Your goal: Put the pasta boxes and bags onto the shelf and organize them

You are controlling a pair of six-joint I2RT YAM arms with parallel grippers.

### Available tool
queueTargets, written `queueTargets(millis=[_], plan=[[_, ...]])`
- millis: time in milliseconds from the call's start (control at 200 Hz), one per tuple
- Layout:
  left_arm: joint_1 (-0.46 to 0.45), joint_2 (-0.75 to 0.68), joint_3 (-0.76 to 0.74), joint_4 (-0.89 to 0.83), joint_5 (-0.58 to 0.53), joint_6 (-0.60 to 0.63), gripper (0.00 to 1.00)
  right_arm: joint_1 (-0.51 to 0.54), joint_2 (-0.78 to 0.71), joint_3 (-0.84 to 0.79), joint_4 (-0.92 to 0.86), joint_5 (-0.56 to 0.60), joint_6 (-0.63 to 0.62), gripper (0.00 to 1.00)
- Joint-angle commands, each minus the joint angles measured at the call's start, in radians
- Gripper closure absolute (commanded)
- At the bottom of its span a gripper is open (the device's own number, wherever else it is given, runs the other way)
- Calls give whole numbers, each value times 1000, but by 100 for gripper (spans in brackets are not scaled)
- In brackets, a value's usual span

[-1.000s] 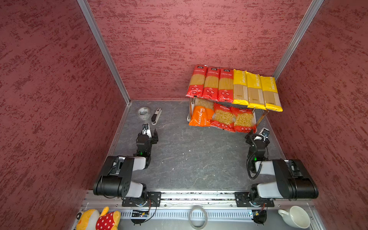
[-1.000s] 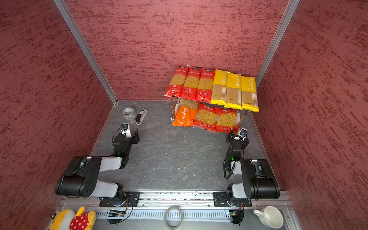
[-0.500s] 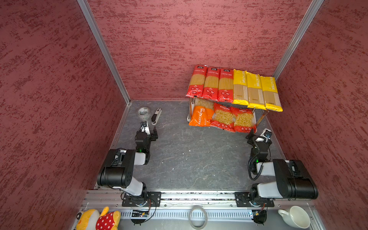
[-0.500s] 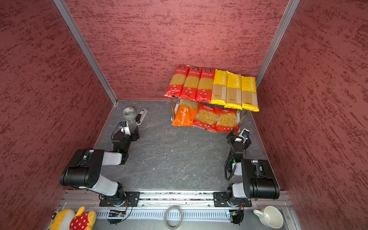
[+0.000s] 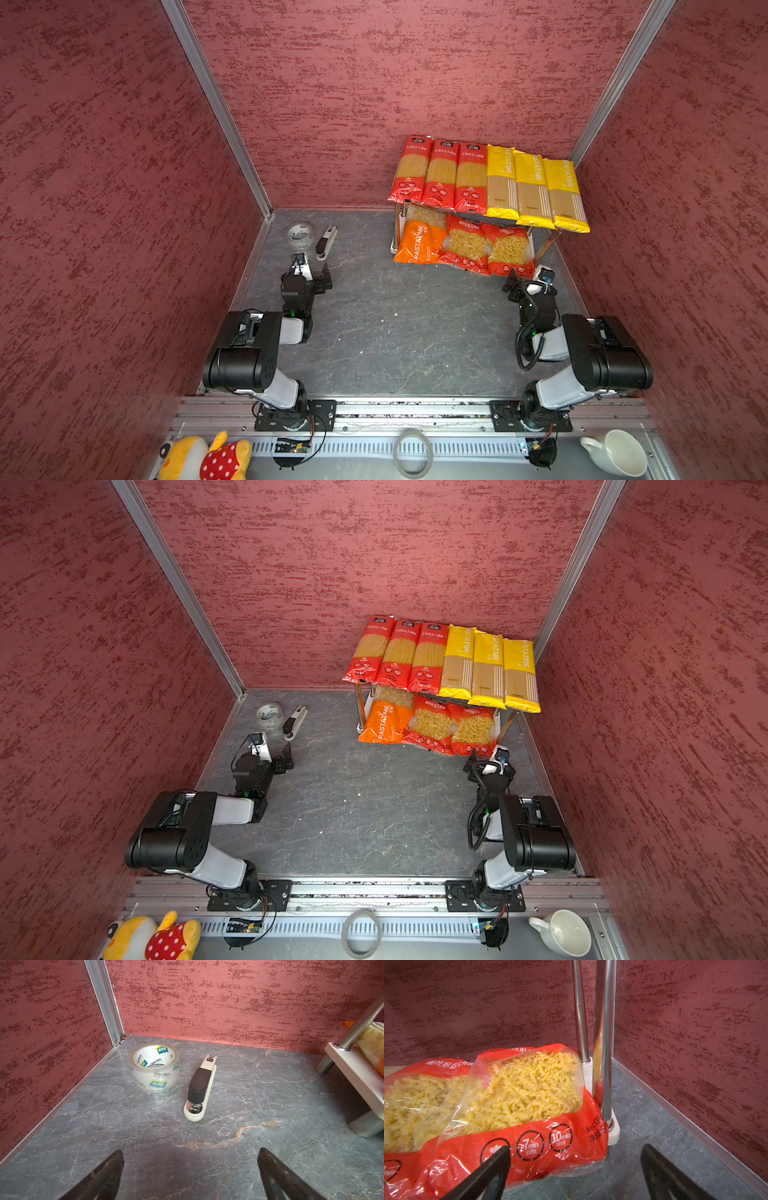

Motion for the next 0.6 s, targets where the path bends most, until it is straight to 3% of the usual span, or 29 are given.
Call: queueTargets(millis=[0, 596], plan=[[9, -2, 13, -10, 17, -9, 0, 6, -2, 15, 41, -8, -21, 1], [10, -1, 13, -10, 17, -10, 0, 10, -3, 36, 2, -1, -25, 1]])
